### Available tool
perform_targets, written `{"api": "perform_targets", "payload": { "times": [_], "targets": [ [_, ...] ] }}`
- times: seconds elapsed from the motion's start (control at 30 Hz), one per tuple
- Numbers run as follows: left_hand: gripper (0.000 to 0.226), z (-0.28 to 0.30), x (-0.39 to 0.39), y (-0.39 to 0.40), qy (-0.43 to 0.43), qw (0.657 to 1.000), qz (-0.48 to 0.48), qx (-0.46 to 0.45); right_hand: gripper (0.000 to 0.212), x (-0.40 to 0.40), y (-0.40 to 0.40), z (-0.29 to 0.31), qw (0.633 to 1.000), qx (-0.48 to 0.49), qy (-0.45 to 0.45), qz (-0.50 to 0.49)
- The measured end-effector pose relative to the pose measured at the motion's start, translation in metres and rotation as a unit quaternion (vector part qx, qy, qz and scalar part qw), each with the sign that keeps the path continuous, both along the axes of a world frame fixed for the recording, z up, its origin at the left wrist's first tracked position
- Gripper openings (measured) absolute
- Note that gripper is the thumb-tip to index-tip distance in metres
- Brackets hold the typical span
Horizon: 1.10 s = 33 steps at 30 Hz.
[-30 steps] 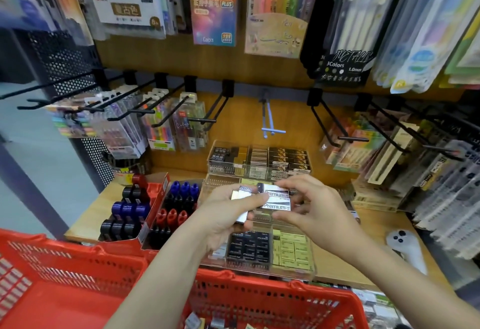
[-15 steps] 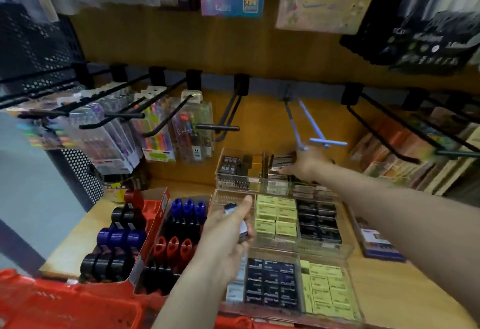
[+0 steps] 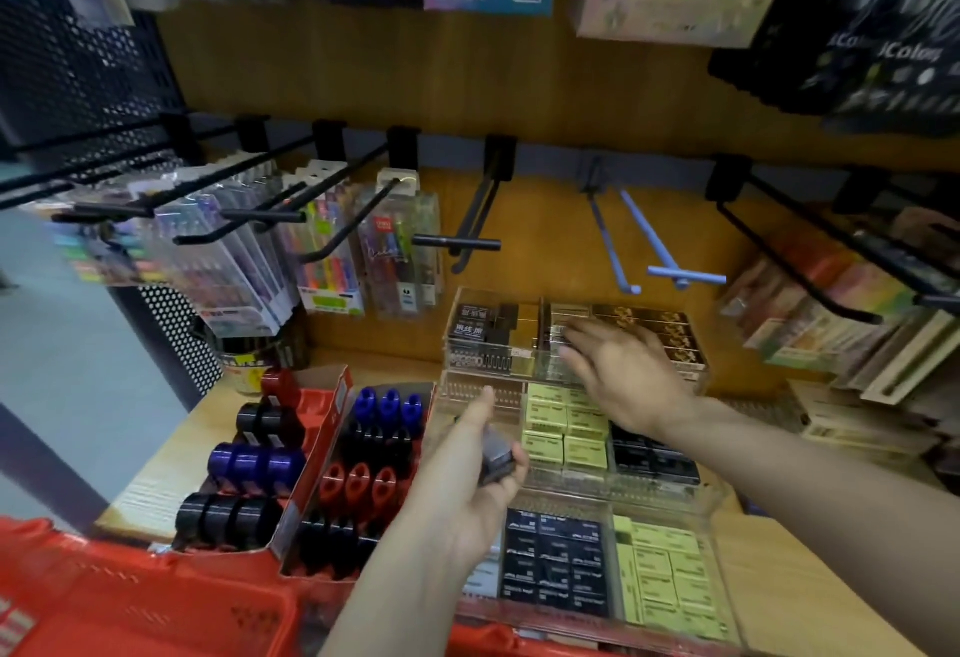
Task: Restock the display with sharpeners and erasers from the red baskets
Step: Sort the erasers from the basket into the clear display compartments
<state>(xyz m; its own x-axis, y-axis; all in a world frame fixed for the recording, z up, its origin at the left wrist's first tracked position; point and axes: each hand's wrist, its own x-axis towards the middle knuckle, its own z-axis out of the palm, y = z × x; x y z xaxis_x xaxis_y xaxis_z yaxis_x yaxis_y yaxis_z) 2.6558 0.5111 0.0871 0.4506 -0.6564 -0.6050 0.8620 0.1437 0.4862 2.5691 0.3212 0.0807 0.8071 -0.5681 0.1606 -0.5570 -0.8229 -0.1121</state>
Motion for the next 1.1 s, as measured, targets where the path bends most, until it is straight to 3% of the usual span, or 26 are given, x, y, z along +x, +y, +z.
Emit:
{"api": "perform_targets", "payload": {
  "times": [0.07, 0.17, 0.27, 0.33, 0.4, 0.5, 0.73, 0.8, 0.9, 0.97, 1.03, 1.1],
  "targets": [
    [0.017, 0.002, 0.003, 0.001, 0.034, 0.999, 0.001, -0.026, 0.054, 0.001, -0.002, -0.002, 0.998, 0.003, 0.055, -0.012],
    [0.027, 0.005, 0.003, 0.001, 0.048, 0.995, -0.007, -0.087, 0.049, 0.003, 0.0, 0.008, 0.997, 0.032, 0.068, -0.02],
    [0.039, 0.004, -0.001, -0.001, 0.016, 0.991, -0.02, -0.128, 0.04, -0.009, 0.024, 0.018, 0.993, 0.094, -0.068, 0.001],
    [0.042, 0.001, -0.002, 0.001, -0.013, 0.99, -0.027, -0.139, 0.033, -0.022, 0.049, 0.024, 0.956, 0.222, -0.19, 0.012],
    [0.045, -0.001, -0.004, 0.002, -0.035, 0.988, -0.039, -0.145, 0.043, -0.034, 0.073, 0.029, 0.904, 0.344, -0.252, 0.042],
    [0.041, -0.002, -0.009, 0.002, -0.051, 0.987, -0.06, -0.142, 0.051, -0.044, 0.088, 0.025, 0.912, 0.314, -0.259, 0.043],
    [0.035, 0.004, -0.014, -0.001, -0.047, 0.983, -0.094, -0.153, 0.027, -0.042, 0.085, 0.026, 0.945, 0.21, -0.238, 0.077],
    [0.032, 0.008, -0.012, -0.003, -0.052, 0.981, -0.106, -0.151, 0.022, -0.04, 0.08, 0.029, 0.924, 0.28, -0.25, 0.075],
    [0.027, 0.009, -0.009, -0.006, -0.074, 0.984, -0.109, -0.122, 0.022, -0.036, 0.078, 0.033, 0.826, 0.493, -0.275, 0.014],
    [0.024, 0.008, -0.009, -0.006, -0.086, 0.985, -0.109, -0.104, 0.026, -0.036, 0.079, 0.034, 0.79, 0.556, -0.257, -0.016],
    [0.02, 0.005, -0.009, -0.006, -0.08, 0.987, -0.106, -0.091, 0.023, -0.037, 0.08, 0.035, 0.791, 0.559, -0.248, -0.013],
    [0.019, 0.003, -0.009, -0.006, -0.069, 0.991, -0.089, -0.074, 0.022, -0.039, 0.08, 0.034, 0.831, 0.497, -0.249, 0.001]
  ]
}}
